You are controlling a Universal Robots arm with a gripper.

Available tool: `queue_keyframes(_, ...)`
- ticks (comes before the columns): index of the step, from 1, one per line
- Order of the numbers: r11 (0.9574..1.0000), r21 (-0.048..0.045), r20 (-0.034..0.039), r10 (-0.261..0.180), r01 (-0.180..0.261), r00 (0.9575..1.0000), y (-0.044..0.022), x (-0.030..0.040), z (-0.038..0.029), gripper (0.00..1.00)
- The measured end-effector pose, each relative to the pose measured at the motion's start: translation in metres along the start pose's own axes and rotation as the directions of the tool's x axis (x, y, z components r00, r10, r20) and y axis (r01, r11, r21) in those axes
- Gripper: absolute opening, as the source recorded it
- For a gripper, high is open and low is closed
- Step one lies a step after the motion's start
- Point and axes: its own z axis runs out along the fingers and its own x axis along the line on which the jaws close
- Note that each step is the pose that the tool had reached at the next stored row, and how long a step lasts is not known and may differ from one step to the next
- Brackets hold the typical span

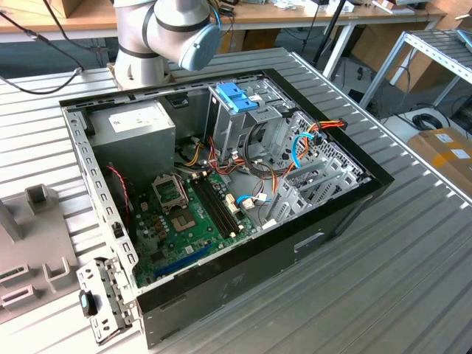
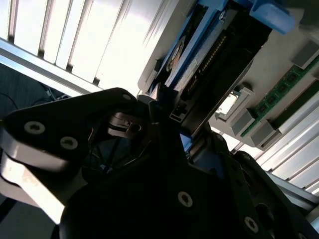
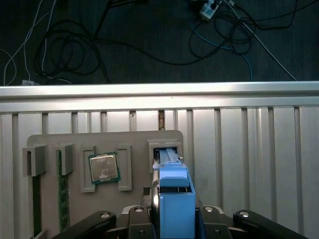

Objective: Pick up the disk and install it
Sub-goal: 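Pick up the disk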

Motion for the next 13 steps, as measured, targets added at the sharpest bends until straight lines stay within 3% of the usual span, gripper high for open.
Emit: queue_keyframes(13, 1.0000, 0.0000, 0.0000, 0.000, 0.000, 1.0000, 0.0001, -0.0001, -0.0017, 0.37)
